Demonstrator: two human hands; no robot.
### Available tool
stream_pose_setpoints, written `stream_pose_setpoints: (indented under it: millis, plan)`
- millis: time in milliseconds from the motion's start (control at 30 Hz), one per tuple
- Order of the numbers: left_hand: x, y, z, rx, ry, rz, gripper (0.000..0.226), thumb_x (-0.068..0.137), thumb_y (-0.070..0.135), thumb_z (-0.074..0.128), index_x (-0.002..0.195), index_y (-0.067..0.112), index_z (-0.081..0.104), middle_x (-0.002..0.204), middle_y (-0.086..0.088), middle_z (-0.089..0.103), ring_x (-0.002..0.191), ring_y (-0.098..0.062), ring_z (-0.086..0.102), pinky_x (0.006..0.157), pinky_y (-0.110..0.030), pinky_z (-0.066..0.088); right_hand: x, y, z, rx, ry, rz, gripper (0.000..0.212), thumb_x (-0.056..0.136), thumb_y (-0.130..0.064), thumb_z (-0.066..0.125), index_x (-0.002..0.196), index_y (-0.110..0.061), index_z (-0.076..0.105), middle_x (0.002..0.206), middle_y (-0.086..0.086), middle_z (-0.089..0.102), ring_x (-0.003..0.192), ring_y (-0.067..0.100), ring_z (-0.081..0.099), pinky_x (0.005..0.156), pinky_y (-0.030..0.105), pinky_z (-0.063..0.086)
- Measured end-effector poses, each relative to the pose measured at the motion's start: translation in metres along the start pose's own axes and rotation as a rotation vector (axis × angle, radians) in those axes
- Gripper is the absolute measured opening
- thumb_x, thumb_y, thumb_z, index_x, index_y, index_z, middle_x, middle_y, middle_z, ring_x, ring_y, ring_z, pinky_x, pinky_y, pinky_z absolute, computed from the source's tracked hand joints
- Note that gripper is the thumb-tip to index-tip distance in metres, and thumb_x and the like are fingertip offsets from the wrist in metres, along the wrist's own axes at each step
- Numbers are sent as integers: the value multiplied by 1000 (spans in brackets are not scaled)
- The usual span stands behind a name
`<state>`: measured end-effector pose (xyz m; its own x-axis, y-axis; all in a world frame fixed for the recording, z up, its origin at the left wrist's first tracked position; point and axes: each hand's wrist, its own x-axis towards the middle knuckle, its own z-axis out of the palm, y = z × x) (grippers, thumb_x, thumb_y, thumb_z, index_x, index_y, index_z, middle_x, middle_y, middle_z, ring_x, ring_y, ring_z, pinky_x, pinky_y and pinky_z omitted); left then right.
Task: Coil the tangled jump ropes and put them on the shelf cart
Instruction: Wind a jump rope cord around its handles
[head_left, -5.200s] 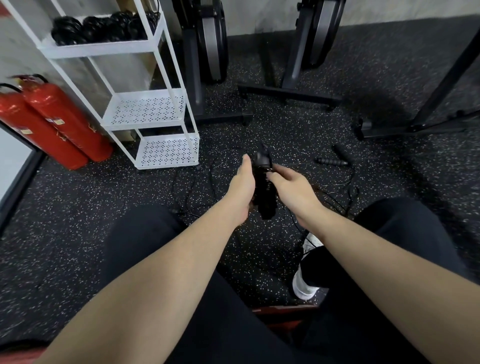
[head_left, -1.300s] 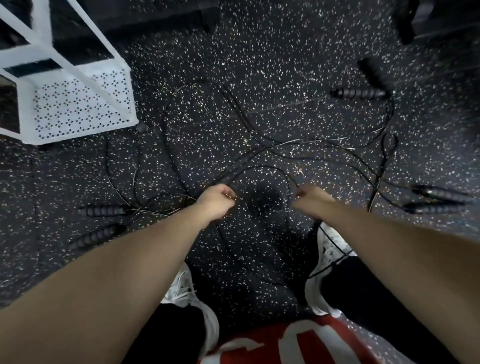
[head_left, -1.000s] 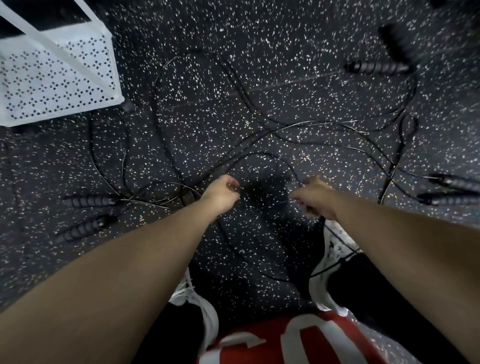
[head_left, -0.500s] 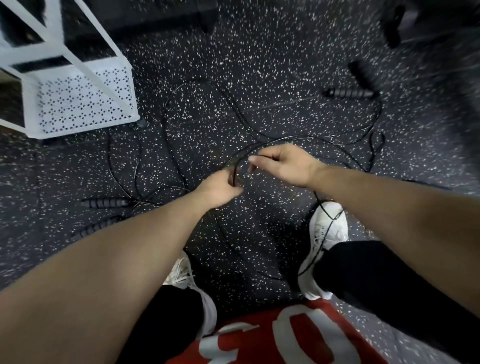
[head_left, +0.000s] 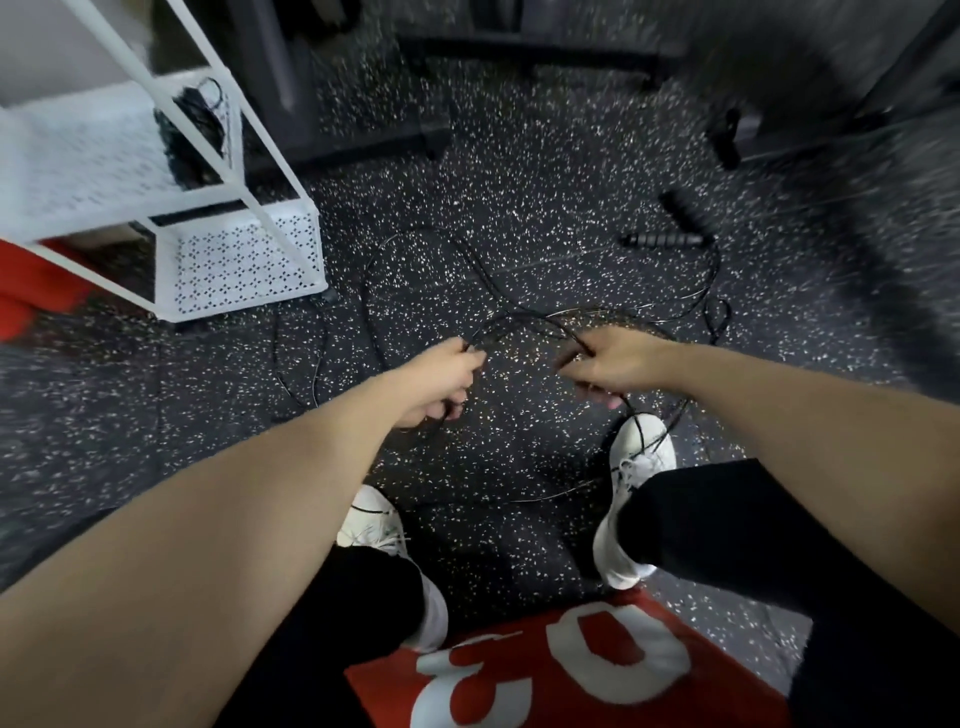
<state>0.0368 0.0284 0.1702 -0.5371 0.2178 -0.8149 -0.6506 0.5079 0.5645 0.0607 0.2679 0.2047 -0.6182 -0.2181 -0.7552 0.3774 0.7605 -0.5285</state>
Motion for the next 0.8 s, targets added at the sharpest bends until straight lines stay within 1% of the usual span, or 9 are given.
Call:
stream_pose_setpoints:
  millis: [67, 133, 233, 300, 433, 533, 633, 700, 800]
  plan:
    - [-14, 13, 7, -102, -4, 53, 9, 109, 26, 47, 112, 22, 54, 74, 5, 41, 61, -9, 37, 57, -28, 40, -8, -9, 6, 37, -6, -34, 24, 104, -20, 57, 127, -16, 59, 82, 3, 72, 61, 19, 63, 65, 32, 56]
    - [-25, 21, 14, -197, 1, 85, 8, 109, 24, 48, 109, 20, 55, 72, 6, 41, 59, -9, 37, 57, -29, 43, -16, -17, 13, 76, 17, -84, 44, 101, -21, 62, 142, -23, 48, 103, 7, 73, 79, 26, 73, 79, 40, 62]
    - [-39, 24, 21, -328, 5, 100, 35, 108, 24, 50, 142, 15, 46, 66, 7, 42, 52, -8, 38, 53, -30, 46, -31, -26, 21, 286, 60, -178, 68, 96, -25, 69, 152, -37, 33, 120, 0, 65, 87, 24, 74, 85, 43, 62]
    - [-50, 25, 27, -382, 13, 107, 37, 108, 24, 48, 143, 13, 46, 69, 4, 41, 52, -10, 40, 51, -31, 49, -45, -33, 25, 407, 74, -222, 60, 97, -35, 67, 149, -42, 38, 120, -6, 65, 84, 23, 74, 81, 38, 62]
    - [-75, 32, 41, -420, 74, 164, 26, 111, 28, 43, 129, 12, 54, 77, -1, 45, 64, -15, 46, 68, -42, 61, -68, -46, 29, 387, 200, -213, 37, 103, -50, 50, 135, -33, 58, 113, -3, 70, 68, 14, 61, 59, 26, 52]
    - [-92, 31, 49, -367, 95, 212, 22, 111, 29, 41, 115, 13, 56, 106, -11, 67, 85, -22, 63, 82, -45, 62, -78, -55, 30, 498, 270, -193, 39, 106, -54, 37, 121, -31, 64, 96, -1, 64, 58, 9, 43, 49, 24, 37]
    - [-108, 26, 59, -332, 74, 281, 18, 109, 16, 41, 114, 17, 59, 112, -8, 72, 91, -24, 67, 83, -44, 56, -91, -65, 28, 782, 249, -257, 33, 107, -42, 44, 121, -21, 65, 71, -5, 49, 48, 7, 29, 41, 22, 19]
    - [-118, 23, 68, -293, 41, 319, 30, 100, -1, 43, 111, 22, 59, 111, -4, 70, 88, -24, 66, 83, -42, 51, -102, -74, 25, 900, 239, -287, 26, 105, -31, 49, 121, -16, 63, 64, -7, 44, 47, 8, 25, 42, 22, 15]
    - [-134, 16, 81, -128, -119, 350, 50, 91, -11, 46, 119, 28, 59, 123, 1, 69, 101, -21, 64, 83, -39, 47, -118, -83, 23, 1030, 264, -304, 21, 102, -25, 53, 117, -18, 65, 61, -9, 40, 48, 8, 22, 45, 25, 11]
